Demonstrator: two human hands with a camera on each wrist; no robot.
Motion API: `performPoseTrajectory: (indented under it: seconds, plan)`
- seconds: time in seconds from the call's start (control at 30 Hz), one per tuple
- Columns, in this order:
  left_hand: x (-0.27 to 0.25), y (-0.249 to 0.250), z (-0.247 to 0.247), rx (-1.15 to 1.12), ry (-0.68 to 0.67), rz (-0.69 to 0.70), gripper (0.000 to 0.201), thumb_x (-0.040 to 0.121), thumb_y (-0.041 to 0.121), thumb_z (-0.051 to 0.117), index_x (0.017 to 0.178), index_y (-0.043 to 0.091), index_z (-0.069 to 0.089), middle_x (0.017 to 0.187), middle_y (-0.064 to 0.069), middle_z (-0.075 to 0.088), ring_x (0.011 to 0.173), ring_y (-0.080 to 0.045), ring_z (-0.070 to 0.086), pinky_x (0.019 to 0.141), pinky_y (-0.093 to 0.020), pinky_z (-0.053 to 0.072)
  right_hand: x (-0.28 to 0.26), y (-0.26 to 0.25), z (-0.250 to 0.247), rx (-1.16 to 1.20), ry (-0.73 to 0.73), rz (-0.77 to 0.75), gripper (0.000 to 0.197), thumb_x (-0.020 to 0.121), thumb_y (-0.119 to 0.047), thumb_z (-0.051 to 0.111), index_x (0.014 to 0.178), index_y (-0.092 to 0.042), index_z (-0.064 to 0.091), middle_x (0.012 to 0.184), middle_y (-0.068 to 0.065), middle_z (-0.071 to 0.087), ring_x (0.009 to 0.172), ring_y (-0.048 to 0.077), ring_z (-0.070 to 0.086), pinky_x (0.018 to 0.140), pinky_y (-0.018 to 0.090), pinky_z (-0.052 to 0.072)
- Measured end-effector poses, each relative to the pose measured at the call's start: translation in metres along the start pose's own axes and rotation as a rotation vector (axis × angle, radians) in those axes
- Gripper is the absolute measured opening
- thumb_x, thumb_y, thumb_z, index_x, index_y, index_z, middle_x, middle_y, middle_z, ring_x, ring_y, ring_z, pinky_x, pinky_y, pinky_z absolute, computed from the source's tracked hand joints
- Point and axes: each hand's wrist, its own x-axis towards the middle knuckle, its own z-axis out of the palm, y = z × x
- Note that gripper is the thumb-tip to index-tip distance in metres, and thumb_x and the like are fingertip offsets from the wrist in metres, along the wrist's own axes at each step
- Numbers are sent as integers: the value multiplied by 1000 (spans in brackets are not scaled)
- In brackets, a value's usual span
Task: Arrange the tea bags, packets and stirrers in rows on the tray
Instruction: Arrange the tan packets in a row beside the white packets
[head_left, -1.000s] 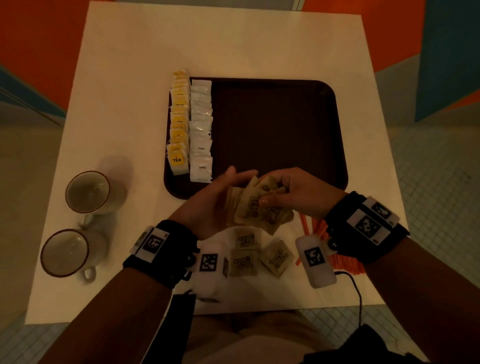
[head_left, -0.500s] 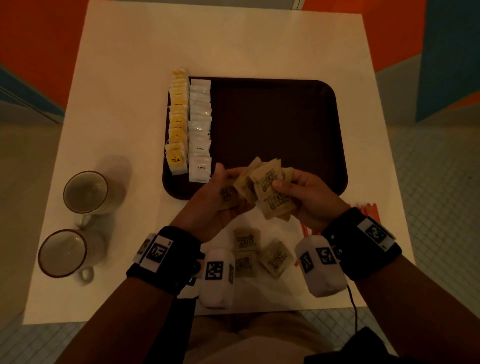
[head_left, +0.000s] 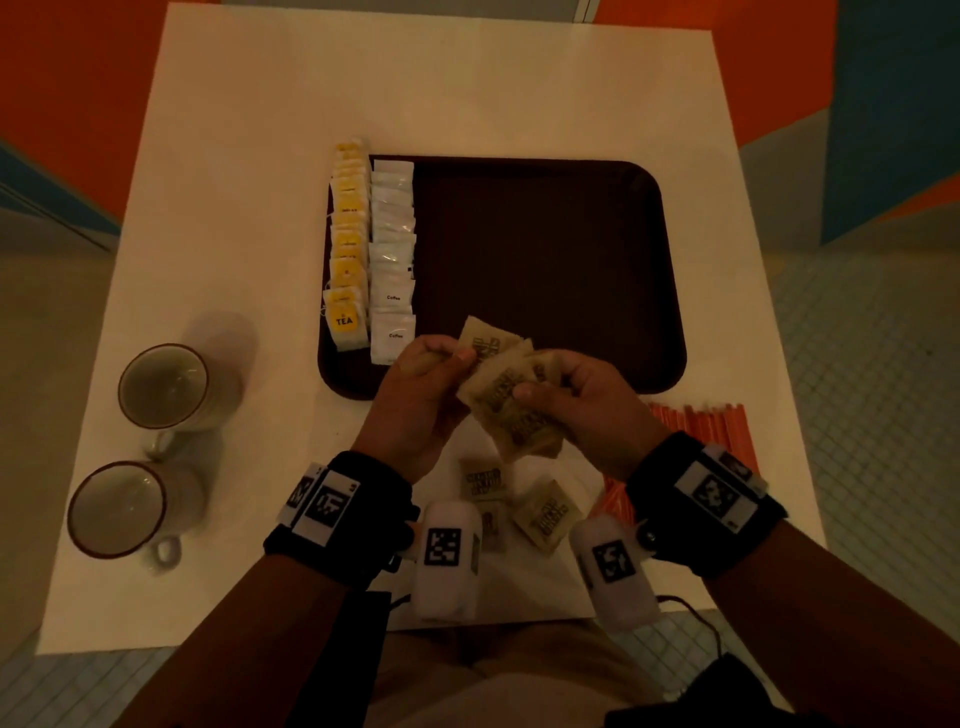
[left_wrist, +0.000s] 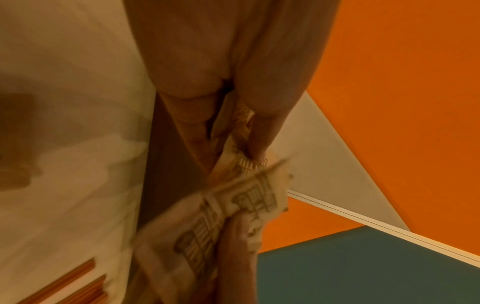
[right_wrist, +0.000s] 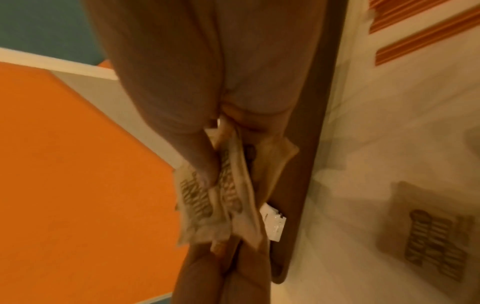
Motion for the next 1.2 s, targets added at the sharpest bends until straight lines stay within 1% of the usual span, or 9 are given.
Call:
performPoseTrajectory:
  seconds: [0.1, 0.23, 0.3, 0.43, 0.57, 0.77, 0.93, 1.07, 1.2]
  plan:
    - [-5, -1, -6, 63, -77, -93, 6, 90, 10, 52, 95, 10, 54, 95, -10, 69, 89, -24, 67, 74, -30, 58, 5, -7, -6, -121, -3, -37, 16, 85, -4, 60, 96, -15, 62, 90, 2, 71, 83, 17, 70, 72, 31, 59]
    - [-13, -2, -21, 187, -278, -231, 44, 88, 9, 55, 131, 14, 50, 121, -12, 64, 108, -27, 63, 89, -35, 54, 12, -28, -20, -424, -198, -27, 17, 85, -10, 62, 101, -16, 64, 95, -3, 71, 87, 11, 70, 72, 24, 57]
    - [-16, -4, -23, 227, -342, -256, 43, 87, 6, 56, 128, 20, 53, 122, -13, 63, 104, -27, 63, 89, -37, 53, 17, -39, -18, -521, -277, -19, 18, 84, -13, 63, 102, -17, 64, 98, -3, 71, 88, 9, 69, 73, 23, 57]
    - [-17, -5, -20, 257, -227, -169, 30, 92, 6, 48, 118, 16, 60, 112, -12, 68, 98, -26, 66, 82, -34, 56, 24, -53, -8, -657, -396, -18, 16, 85, -14, 64, 99, -21, 63, 97, -8, 68, 85, 2, 67, 70, 15, 54]
    - [-14, -6, -18, 185, -152, -138, 30, 97, 6, 39, 119, 15, 58, 105, -7, 70, 95, -21, 67, 73, -29, 56, 31, -47, -5, -703, -335, -92, 14, 85, -14, 63, 98, -19, 64, 94, -9, 67, 82, -1, 65, 69, 14, 54]
    - [-19, 1, -21, 337, -303, -228, 34, 88, -9, 48, 104, 15, 65, 98, -6, 72, 89, -21, 67, 80, -33, 57, 30, -40, -7, -665, -336, -90, 14, 84, -12, 64, 95, -21, 64, 92, -11, 67, 81, -5, 65, 70, 11, 53]
    - [-21, 8, -31, 309, -405, -329, 30, 84, 13, 62, 114, 14, 60, 114, -12, 66, 96, -21, 67, 76, -27, 55, 35, -52, -13, -753, -412, -18, 19, 85, -14, 64, 104, -13, 66, 99, -2, 71, 87, 9, 69, 75, 23, 57]
    - [-25, 8, -27, 171, -371, -302, 78, 63, 68, 65, 119, 14, 59, 119, -15, 65, 111, -30, 61, 84, -34, 54, 35, -56, -7, -823, -505, 31, 19, 86, -16, 63, 104, -16, 66, 97, -6, 71, 85, 7, 69, 74, 23, 57]
    - [-20, -3, -13, 266, -278, -245, 58, 87, 55, 45, 133, 20, 45, 128, -13, 59, 116, -30, 58, 93, -42, 51, 33, -50, 1, -798, -458, -44, 17, 85, -14, 64, 96, -27, 66, 92, -15, 66, 81, -4, 64, 71, 12, 53]
